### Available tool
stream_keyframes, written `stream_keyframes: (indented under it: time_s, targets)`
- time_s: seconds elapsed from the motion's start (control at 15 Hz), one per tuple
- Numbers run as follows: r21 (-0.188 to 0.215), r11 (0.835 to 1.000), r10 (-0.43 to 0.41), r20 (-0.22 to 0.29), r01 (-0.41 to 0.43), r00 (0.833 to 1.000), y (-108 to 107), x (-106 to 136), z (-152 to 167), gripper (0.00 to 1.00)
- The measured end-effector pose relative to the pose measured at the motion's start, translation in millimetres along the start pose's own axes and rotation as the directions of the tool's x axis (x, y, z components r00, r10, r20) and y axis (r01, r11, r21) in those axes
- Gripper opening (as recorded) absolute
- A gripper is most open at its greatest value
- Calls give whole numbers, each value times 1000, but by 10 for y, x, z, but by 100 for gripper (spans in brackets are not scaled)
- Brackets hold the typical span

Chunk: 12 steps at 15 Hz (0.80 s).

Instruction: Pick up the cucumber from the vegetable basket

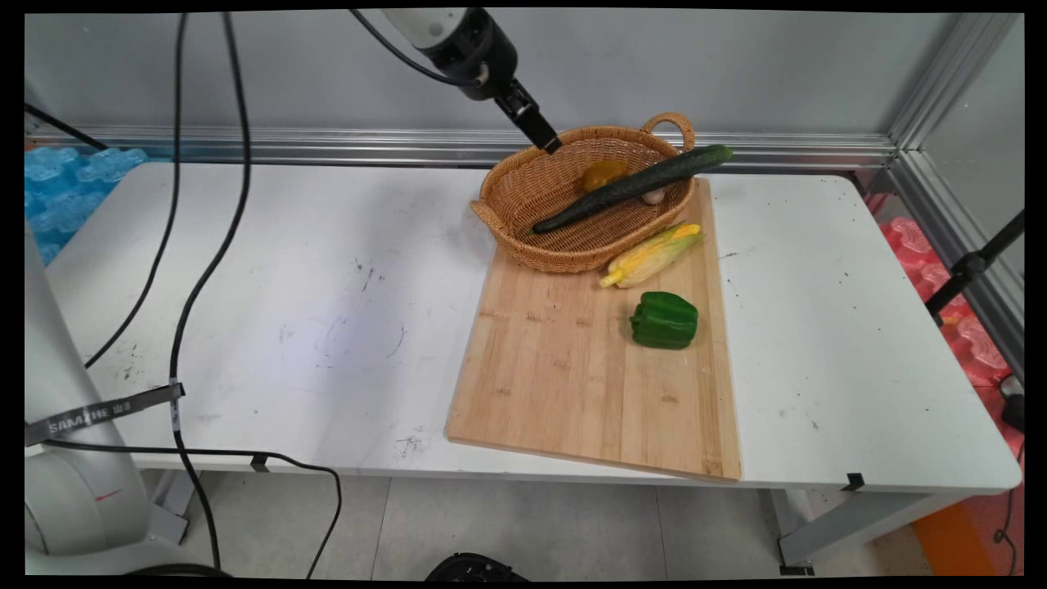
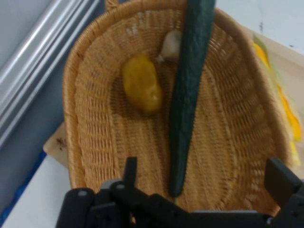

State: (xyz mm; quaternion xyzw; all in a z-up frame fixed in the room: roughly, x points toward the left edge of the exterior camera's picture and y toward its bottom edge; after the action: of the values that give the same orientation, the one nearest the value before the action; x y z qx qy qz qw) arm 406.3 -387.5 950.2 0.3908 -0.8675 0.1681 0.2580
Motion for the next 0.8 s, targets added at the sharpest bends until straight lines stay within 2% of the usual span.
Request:
stream_keyframes:
  time_s: [0.33, 0.67, 0.8]
  targets:
    - [-10, 999, 46, -20, -47, 999, -41, 136, 563, 100]
    - [-55, 990, 127, -34, -129, 991, 33, 287, 1327, 100]
    - [-65, 987, 147, -34, -149, 989, 53, 314, 1526, 100]
